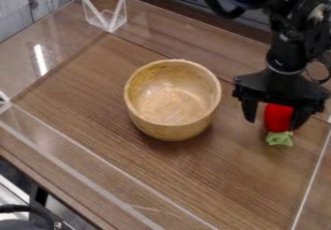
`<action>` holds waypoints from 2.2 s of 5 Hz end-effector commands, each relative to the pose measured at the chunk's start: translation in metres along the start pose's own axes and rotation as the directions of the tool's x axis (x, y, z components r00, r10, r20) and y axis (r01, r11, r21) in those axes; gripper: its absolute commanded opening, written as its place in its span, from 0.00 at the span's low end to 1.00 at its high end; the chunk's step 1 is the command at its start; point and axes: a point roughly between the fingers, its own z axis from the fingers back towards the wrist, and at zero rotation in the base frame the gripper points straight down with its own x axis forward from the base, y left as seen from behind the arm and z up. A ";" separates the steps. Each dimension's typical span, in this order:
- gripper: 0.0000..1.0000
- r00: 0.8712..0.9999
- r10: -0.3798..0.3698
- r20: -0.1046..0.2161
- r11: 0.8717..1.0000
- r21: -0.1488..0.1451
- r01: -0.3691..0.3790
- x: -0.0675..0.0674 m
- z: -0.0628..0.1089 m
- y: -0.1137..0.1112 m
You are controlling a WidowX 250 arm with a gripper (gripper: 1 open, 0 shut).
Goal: Move the red fruit to the right side of the table
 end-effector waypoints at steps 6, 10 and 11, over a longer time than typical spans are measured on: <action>1.00 0.992 -0.073 0.099 0.996 -0.039 0.077 0.017 0.041 -0.009; 0.00 0.988 0.124 0.088 0.991 0.041 -0.128 0.024 0.017 -0.006; 0.00 0.990 0.112 0.086 0.992 0.041 -0.116 0.020 0.017 -0.005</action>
